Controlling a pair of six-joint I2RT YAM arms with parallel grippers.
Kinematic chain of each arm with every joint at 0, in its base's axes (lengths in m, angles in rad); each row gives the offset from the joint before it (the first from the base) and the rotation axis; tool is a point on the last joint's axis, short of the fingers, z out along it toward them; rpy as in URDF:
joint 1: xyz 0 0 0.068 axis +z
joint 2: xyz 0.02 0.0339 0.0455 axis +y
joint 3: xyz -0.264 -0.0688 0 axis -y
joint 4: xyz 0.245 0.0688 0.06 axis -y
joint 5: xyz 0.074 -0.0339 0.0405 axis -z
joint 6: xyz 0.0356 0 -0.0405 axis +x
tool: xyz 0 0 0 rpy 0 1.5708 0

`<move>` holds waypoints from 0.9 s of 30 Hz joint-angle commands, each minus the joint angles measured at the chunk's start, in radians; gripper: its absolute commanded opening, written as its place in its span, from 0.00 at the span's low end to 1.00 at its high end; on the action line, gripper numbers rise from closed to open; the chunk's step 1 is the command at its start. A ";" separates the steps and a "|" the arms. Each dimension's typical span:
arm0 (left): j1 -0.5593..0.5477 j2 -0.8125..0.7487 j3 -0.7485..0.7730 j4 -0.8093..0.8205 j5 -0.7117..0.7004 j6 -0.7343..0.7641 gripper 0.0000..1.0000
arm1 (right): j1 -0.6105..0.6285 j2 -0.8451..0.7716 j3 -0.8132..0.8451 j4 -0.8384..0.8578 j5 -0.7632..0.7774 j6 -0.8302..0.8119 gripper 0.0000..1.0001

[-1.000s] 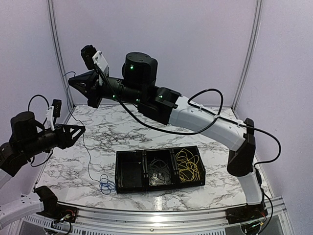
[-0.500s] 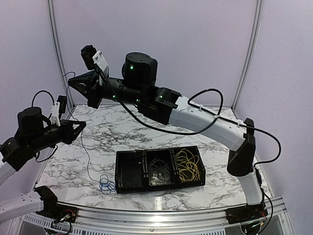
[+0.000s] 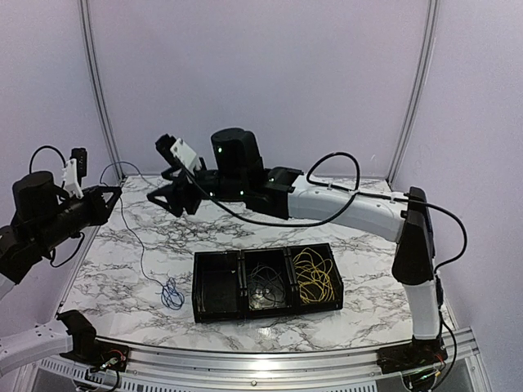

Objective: Untangle the cables

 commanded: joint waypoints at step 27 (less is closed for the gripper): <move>-0.003 -0.050 -0.027 -0.131 -0.192 -0.302 0.00 | 0.133 0.241 -0.162 -0.104 0.093 -0.112 0.41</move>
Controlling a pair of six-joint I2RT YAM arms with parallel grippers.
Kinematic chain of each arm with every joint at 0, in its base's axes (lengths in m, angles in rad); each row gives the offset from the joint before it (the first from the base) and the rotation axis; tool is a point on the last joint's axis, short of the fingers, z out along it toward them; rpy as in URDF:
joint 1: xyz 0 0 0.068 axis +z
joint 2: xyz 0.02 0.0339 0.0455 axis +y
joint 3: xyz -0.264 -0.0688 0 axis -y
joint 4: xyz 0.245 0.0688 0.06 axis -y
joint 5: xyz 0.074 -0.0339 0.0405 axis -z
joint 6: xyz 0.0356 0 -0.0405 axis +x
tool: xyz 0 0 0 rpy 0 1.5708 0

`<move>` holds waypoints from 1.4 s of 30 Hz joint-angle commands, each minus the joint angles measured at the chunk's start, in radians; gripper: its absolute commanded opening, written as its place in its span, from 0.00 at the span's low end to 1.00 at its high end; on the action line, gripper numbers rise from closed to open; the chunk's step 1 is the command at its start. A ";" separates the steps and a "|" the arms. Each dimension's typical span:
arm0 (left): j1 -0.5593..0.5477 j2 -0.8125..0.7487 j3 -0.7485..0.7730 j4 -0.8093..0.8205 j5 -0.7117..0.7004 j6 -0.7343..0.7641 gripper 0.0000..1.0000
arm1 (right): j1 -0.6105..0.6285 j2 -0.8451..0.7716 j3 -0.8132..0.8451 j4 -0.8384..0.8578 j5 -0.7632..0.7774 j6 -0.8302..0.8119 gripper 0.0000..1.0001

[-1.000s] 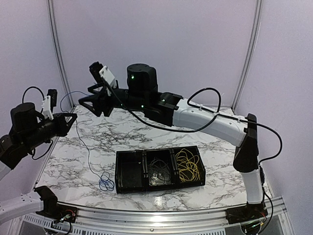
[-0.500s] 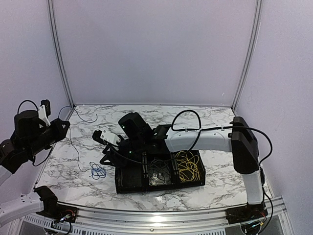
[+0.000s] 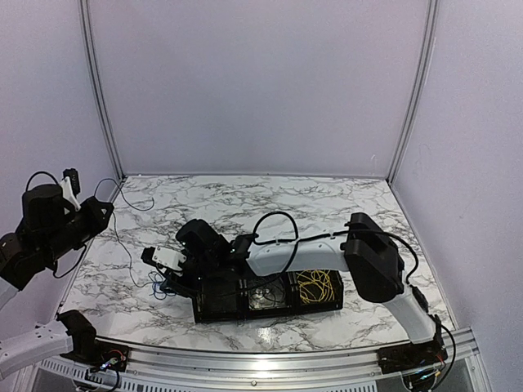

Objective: Untangle the cables

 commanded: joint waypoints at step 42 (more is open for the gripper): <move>-0.003 0.376 1.117 -0.105 0.160 0.256 0.00 | 0.095 0.184 0.179 0.054 0.356 -0.099 0.00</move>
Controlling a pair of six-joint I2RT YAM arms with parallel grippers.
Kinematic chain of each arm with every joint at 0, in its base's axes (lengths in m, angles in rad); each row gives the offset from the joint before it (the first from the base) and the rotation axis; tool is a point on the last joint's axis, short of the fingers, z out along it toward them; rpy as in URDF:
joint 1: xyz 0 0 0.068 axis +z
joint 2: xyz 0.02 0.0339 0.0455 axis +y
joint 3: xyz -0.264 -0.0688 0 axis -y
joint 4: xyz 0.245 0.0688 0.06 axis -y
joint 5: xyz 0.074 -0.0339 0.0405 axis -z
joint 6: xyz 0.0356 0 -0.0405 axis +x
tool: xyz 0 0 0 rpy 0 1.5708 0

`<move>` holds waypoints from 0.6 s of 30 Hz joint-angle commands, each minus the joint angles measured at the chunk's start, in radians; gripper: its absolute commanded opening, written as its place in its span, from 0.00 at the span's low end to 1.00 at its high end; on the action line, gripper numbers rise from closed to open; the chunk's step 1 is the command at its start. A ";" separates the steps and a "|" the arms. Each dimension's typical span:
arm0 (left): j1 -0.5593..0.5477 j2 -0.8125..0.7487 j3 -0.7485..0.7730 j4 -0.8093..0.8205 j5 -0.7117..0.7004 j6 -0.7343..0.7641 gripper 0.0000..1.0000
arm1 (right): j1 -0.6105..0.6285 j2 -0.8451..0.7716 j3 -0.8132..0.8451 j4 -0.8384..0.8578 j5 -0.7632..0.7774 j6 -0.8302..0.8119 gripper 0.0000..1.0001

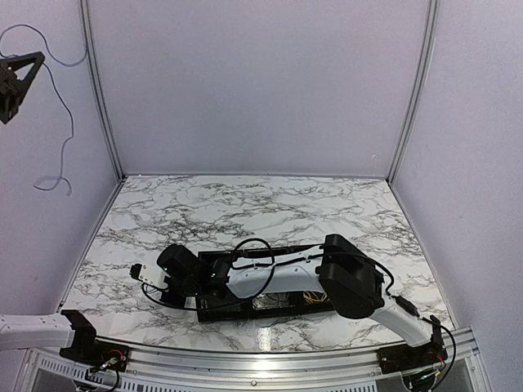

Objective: Untangle the cables

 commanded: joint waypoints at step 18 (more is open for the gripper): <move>-0.003 0.022 -0.316 0.066 0.109 0.052 0.00 | -0.028 -0.551 -0.286 -0.086 -0.145 -0.211 0.60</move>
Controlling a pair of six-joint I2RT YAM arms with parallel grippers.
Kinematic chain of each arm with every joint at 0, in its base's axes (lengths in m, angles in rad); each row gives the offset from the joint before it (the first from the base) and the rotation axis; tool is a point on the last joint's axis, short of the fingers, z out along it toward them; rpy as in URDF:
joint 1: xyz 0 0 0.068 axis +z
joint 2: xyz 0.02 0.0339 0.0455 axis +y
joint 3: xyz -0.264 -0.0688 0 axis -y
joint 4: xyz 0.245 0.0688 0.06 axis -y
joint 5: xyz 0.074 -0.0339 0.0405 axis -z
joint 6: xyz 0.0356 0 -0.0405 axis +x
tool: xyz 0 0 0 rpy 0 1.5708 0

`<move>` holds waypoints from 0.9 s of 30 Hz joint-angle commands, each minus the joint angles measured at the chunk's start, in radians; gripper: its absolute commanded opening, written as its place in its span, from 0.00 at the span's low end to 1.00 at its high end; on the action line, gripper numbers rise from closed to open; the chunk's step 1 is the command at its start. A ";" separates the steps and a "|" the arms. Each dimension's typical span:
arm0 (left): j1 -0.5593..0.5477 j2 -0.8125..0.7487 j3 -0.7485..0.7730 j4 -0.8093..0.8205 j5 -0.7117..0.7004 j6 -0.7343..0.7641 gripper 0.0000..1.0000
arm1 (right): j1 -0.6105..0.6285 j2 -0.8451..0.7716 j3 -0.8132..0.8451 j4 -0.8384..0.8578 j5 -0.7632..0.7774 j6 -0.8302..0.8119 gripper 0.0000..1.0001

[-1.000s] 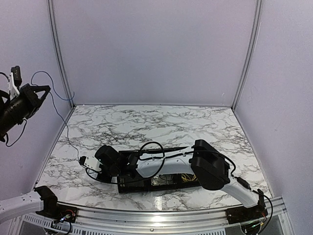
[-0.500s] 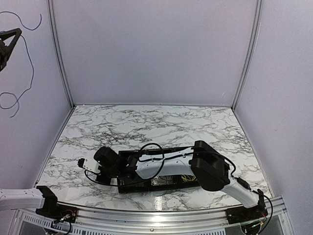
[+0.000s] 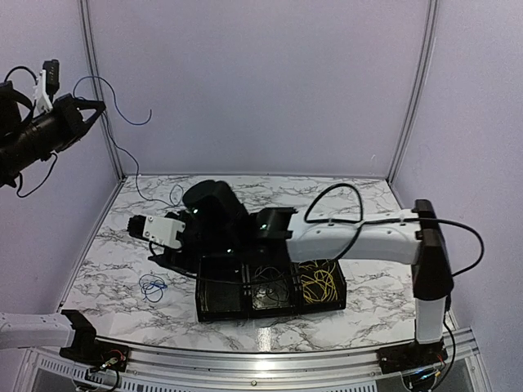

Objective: Untangle the cables

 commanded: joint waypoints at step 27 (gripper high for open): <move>-0.019 0.283 -0.188 0.318 0.379 -0.246 0.00 | -0.577 -0.863 -0.742 -0.189 -0.050 -0.172 0.63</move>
